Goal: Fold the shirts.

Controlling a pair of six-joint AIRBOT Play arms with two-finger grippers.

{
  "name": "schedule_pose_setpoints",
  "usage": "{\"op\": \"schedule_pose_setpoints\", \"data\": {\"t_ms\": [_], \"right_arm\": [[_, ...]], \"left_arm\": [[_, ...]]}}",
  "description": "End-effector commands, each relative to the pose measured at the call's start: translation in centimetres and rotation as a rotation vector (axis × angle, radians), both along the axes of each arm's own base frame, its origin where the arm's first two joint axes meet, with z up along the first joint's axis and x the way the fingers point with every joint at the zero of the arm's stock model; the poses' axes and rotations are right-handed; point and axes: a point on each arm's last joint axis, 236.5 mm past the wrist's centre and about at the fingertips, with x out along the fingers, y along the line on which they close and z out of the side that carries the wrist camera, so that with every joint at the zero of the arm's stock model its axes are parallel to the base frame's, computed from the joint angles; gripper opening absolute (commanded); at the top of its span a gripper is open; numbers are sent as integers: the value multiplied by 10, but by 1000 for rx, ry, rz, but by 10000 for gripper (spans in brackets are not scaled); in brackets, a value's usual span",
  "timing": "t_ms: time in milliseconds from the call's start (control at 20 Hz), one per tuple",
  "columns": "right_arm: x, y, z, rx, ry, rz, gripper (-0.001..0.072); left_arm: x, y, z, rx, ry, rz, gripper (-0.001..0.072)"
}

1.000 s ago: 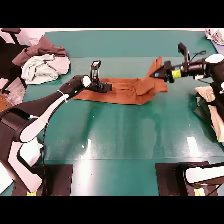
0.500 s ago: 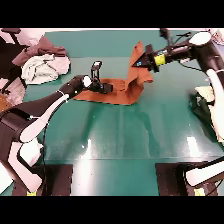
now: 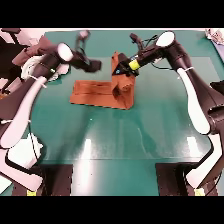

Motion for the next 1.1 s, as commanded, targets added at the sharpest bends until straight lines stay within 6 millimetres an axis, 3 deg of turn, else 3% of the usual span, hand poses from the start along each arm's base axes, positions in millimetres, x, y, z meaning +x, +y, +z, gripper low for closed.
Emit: {"op": "schedule_pose_setpoints", "data": {"t_ms": [0,100,250,300,350,400,450,650,750,850,950,1050], "right_arm": [[-5,48,-1,35,-10,-27,24],[-11,83,1,104,-14,-35,24],[-4,133,-19,190,-3,-92,26],[4,144,-29,204,-8,-125,34],[13,157,-38,248,10,-169,122],[20,170,-43,317,46,-220,281],[28,183,-46,398,63,-260,327],[57,207,-50,628,38,-417,339],[56,202,-44,644,-7,-360,338],[54,176,-32,611,-70,-218,333],[51,126,-31,470,-41,-114,317],[41,54,-47,182,-22,-34,318]], "left_arm": [[4,76,81,44,-91,131,83],[0,109,116,50,-145,190,83],[-14,127,145,55,-187,218,83],[-18,129,147,60,-181,216,83],[-22,129,148,62,-174,213,83],[-27,130,146,68,-156,209,83],[-30,130,143,74,-136,205,83],[-38,130,135,87,-91,198,83],[-43,131,130,97,-65,192,83],[-48,133,125,114,-38,187,83],[-50,140,121,144,-27,197,83],[-51,149,118,187,-18,208,83]]}}
